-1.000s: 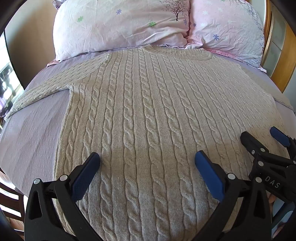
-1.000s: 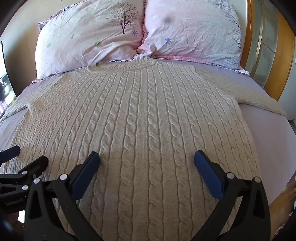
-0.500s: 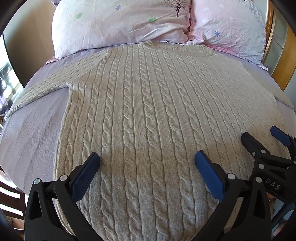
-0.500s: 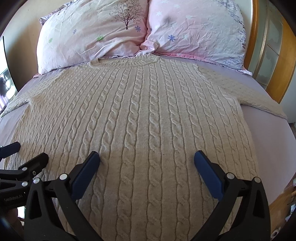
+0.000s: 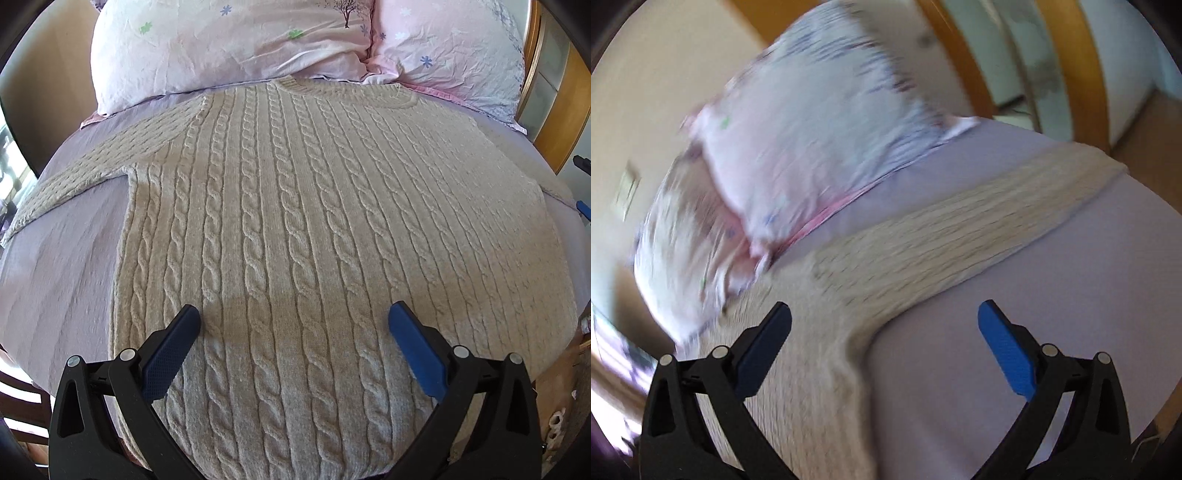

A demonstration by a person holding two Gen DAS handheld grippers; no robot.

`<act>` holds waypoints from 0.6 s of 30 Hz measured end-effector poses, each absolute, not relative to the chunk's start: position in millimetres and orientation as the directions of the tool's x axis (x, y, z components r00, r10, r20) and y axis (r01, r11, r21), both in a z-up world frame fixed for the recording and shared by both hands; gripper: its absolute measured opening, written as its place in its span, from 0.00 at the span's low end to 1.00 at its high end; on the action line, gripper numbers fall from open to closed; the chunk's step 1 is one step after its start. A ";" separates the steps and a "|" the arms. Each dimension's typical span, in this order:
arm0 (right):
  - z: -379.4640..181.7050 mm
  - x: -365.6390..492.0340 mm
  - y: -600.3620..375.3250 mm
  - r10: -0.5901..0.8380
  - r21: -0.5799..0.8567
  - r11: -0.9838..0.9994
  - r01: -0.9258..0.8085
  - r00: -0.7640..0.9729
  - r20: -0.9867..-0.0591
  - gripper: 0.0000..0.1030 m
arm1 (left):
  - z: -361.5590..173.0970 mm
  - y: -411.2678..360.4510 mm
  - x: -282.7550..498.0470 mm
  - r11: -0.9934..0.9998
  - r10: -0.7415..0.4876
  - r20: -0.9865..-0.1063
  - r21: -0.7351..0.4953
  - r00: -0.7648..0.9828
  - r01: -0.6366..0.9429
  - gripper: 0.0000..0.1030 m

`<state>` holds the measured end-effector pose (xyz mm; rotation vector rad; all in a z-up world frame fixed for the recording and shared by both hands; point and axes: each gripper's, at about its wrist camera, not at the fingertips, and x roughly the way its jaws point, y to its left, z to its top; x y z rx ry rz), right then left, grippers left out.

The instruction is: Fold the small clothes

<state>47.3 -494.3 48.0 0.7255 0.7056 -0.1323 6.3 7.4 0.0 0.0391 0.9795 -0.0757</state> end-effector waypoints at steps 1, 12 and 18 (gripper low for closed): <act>40.7 49.9 -525.9 0.099 0.588 0.695 0.414 0.755 -0.648 0.73 | 1.8 10.0 5.8 0.997 -0.049 -0.821 -0.007 0.569 0.076 0.99; -2.3 71.0 -664.7 -0.101 0.566 0.448 0.692 0.668 -0.737 0.15 | 45.6 111.0 4.4 0.940 -0.163 -0.571 -0.338 0.805 -0.049 0.99; 49.2 91.7 -617.9 -0.132 0.538 0.620 0.571 0.752 -0.646 0.07 | 58.0 187.6 10.6 0.944 0.131 -0.609 -0.164 0.782 -0.286 0.99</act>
